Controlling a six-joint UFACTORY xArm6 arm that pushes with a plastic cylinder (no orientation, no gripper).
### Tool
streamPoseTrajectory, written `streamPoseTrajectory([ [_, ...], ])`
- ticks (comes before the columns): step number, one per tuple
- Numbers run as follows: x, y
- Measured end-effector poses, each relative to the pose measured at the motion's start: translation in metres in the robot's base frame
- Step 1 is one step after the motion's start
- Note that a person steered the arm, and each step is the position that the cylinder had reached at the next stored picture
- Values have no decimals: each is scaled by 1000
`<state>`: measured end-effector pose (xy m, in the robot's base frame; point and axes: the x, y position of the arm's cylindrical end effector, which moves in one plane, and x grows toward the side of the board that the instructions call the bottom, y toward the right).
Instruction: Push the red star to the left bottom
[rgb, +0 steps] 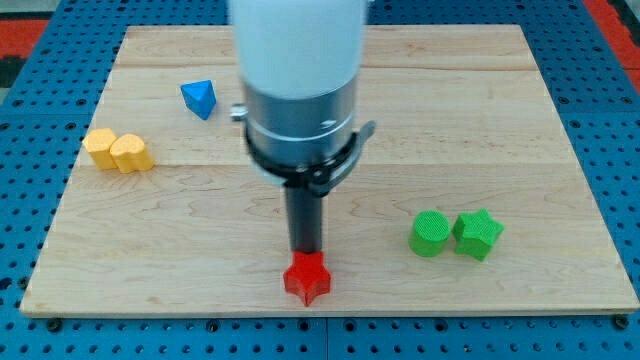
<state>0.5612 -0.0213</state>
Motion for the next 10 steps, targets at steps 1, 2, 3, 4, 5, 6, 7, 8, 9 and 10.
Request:
streamPoseTrajectory([
  [1, 23, 79],
  [2, 57, 102],
  [3, 57, 88],
  [4, 57, 46],
  [5, 57, -26],
  [6, 47, -36],
  [7, 28, -51],
  [8, 6, -60],
  [9, 12, -47],
  [10, 21, -103],
])
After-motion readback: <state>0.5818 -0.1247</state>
